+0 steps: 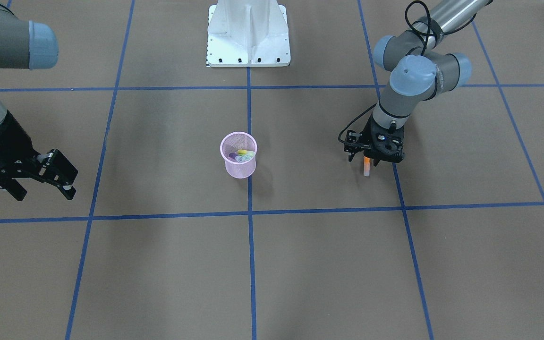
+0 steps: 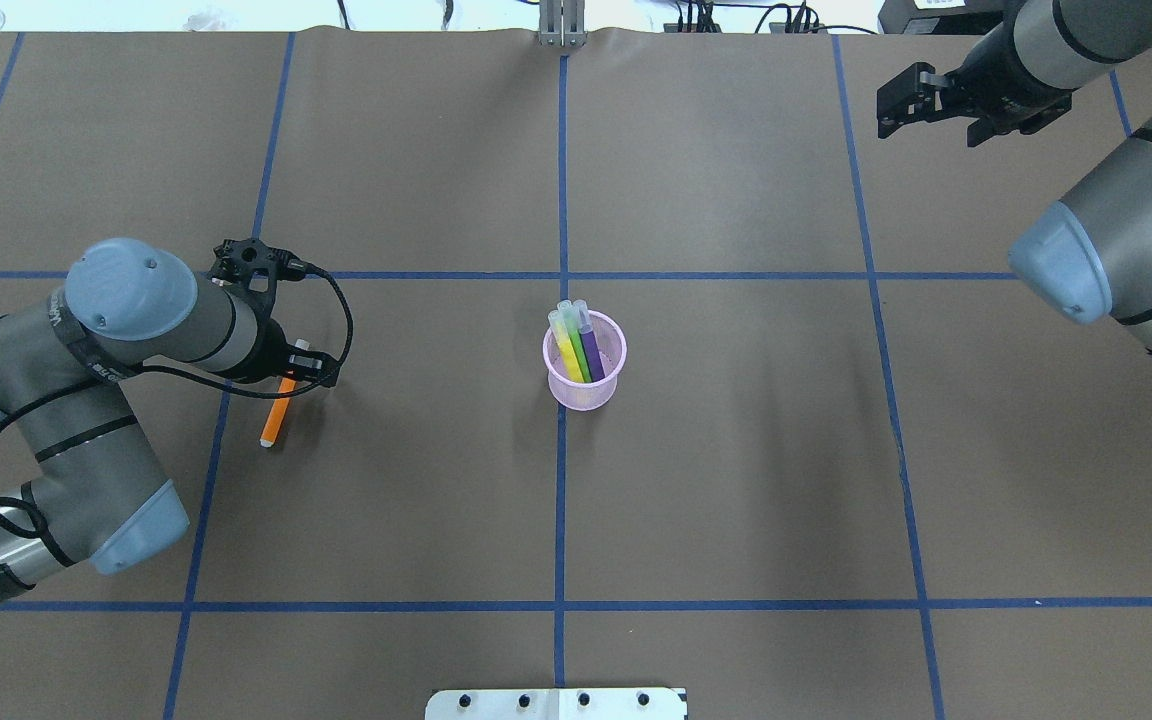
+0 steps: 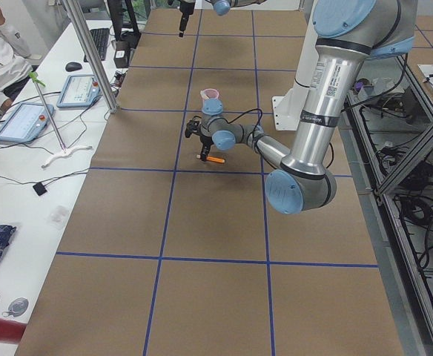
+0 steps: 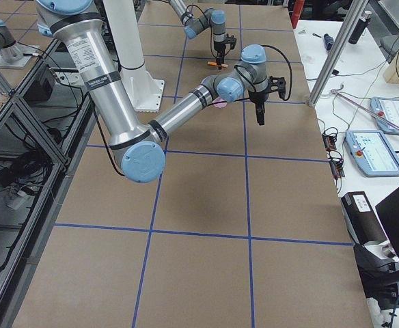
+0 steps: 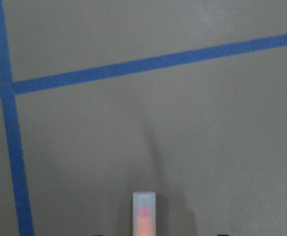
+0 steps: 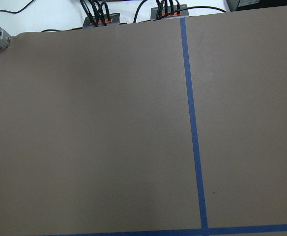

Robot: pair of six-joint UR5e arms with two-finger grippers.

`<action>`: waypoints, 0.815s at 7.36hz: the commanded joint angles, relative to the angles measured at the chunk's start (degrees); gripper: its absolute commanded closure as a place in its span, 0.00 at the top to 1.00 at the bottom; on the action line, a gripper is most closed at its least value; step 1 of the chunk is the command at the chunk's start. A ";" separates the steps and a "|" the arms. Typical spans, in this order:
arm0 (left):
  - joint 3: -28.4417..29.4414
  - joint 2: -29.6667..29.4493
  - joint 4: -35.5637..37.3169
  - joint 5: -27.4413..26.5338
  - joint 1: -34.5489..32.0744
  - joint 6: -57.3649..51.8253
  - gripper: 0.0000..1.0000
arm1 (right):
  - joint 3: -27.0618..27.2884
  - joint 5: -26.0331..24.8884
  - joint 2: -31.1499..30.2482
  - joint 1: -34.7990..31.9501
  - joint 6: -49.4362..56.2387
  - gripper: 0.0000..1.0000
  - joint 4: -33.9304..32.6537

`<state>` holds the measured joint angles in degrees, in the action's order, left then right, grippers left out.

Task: Collect pens into pen holder
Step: 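Grasp the orange marker with the left gripper while the right arm withdraws, then lift the orange marker with the left gripper over the pink cup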

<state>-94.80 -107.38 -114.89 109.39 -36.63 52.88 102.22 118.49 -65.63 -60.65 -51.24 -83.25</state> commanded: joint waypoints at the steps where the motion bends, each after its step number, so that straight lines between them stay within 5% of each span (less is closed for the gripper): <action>1: 0.05 0.16 0.01 -0.14 0.16 -0.06 0.29 | 0.26 0.16 -0.20 -0.08 0.09 1.00 0.01; 2: -0.12 0.16 0.01 -0.14 0.07 -0.15 0.00 | 0.26 0.16 -0.20 -0.17 0.09 1.00 0.10; 6: -5.48 -0.63 0.02 -0.14 -0.02 -1.02 0.00 | 0.35 -0.02 -0.38 -0.08 0.00 1.00 0.28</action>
<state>-98.56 -107.49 -114.83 109.54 -36.58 52.04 102.56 118.55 -65.92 -60.75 -51.21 -83.07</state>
